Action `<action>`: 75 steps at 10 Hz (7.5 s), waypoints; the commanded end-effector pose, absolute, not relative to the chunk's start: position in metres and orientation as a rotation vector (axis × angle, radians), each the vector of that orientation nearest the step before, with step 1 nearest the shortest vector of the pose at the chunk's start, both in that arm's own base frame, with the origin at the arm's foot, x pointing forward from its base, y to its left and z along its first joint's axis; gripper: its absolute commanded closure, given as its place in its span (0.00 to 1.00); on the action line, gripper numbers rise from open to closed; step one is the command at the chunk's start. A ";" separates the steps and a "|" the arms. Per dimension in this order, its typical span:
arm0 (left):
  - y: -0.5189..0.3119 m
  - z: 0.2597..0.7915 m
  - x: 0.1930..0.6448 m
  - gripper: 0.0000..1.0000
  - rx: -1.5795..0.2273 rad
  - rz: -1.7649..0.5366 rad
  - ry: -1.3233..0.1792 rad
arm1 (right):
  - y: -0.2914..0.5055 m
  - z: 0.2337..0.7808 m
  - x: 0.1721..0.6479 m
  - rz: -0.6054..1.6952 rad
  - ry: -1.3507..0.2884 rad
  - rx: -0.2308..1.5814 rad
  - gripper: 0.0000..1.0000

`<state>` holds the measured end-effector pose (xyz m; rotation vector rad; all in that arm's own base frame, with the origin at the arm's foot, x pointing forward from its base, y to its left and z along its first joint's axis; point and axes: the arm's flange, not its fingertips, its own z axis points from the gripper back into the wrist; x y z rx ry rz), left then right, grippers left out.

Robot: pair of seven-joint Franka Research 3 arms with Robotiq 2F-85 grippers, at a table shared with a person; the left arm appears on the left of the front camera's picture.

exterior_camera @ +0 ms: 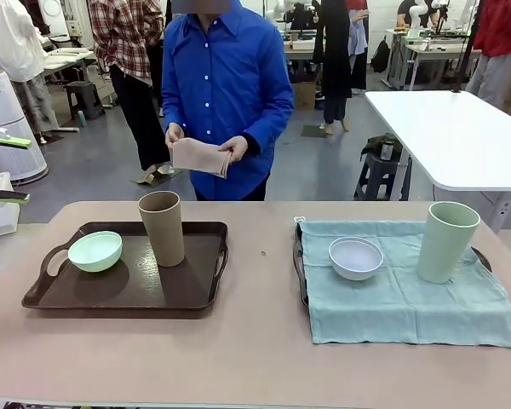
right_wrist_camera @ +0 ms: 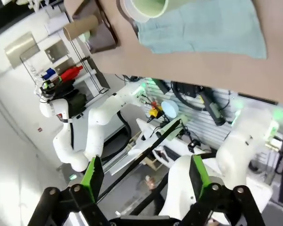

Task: Set up a tray with a mat and arrange the tableware.
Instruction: Pick up the Picnic Bowl and Reusable plastic cup from the Handle tray in front of the human's position and hold them in the air.

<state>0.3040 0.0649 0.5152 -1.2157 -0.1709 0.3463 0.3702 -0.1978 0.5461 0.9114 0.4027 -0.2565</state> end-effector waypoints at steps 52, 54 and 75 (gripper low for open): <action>0.144 0.586 0.338 0.08 -0.862 0.213 0.171 | -0.046 0.564 0.401 0.078 0.258 0.959 0.04; 0.137 0.610 0.341 0.08 -0.731 0.252 0.154 | 0.041 0.558 0.426 0.152 0.187 0.881 0.04; 0.048 0.638 0.340 0.08 -0.187 0.092 0.279 | 0.302 0.439 0.486 1.390 -0.446 0.781 0.04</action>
